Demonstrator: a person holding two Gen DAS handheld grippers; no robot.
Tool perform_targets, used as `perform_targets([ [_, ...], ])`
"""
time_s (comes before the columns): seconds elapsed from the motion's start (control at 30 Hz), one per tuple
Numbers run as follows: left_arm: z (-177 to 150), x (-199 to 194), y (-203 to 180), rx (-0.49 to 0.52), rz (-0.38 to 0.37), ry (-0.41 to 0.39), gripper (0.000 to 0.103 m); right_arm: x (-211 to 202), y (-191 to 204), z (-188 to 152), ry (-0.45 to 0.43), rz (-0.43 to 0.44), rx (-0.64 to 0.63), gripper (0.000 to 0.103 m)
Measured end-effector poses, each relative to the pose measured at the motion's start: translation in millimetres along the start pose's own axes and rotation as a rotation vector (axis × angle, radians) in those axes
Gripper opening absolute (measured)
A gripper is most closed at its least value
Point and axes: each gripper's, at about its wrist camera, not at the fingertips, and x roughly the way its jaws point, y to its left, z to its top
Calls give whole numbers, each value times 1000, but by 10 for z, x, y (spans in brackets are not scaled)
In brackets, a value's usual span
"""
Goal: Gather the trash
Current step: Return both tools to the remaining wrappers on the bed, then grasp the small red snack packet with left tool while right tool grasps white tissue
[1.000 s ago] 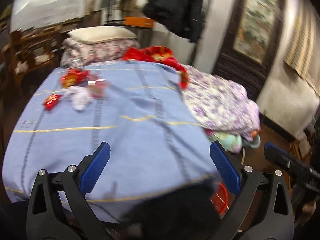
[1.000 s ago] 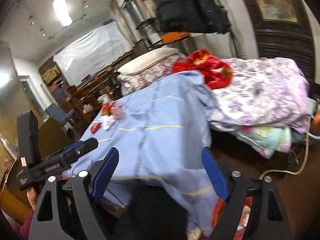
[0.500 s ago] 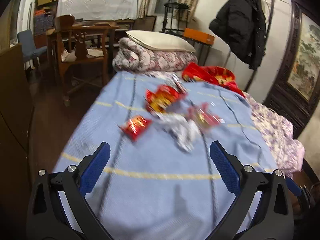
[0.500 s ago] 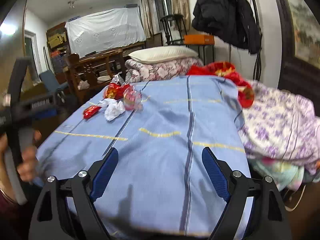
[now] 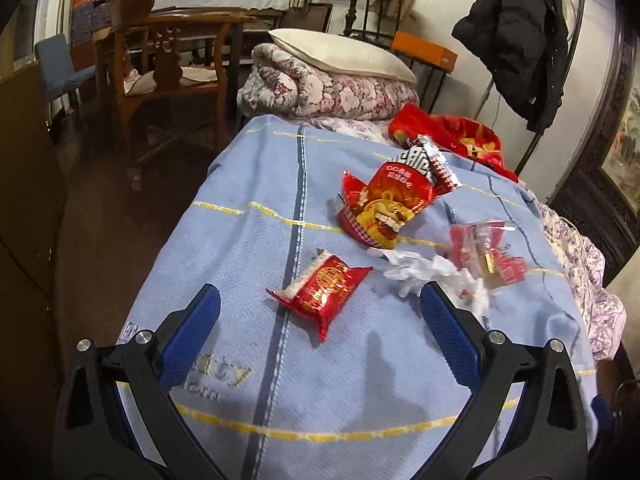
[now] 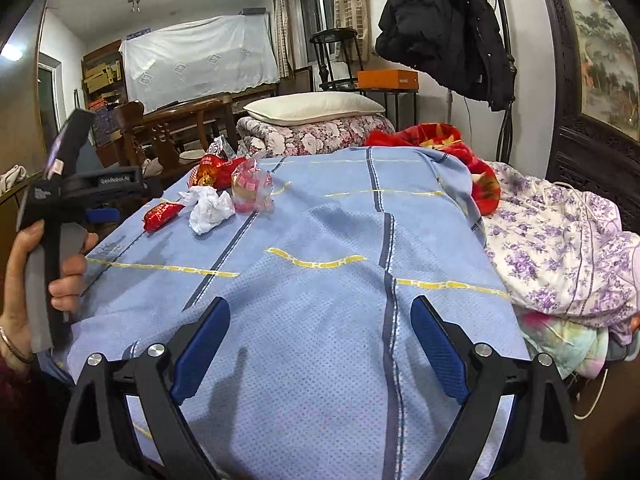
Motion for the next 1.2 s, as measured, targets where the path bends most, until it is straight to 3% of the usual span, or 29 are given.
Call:
perform_targets([
  [0.07, -19, 76, 15, 1, 32, 37, 96, -3, -6, -15, 0, 4, -2, 90],
  [0.23, -23, 68, 17, -2, -26, 35, 96, 10, -104, -22, 4, 32, 35, 90],
  [0.47, 52, 211, 87, -47, -27, 83, 96, 21, -260, -27, 10, 71, 124, 90],
  [0.67, 82, 307, -25, 10, -19, 119, 96, 61, -288, -25, 24, 88, 149, 90],
  [0.83, 92, 405, -98, 54, 20, 145, 77, 81, -289, -21, 29, 88, 151, 90],
  [0.9, 95, 402, -127, 74, 21, 139, 54, 87, -289, -21, 32, 86, 148, 90],
  [0.97, 89, 357, -137, 80, 1, 121, 41, 105, -286, -22, 39, 81, 147, 90],
  [1.2, -44, -230, -43, 64, -76, -17, 40, 81, -265, -35, 24, 66, 157, 90],
])
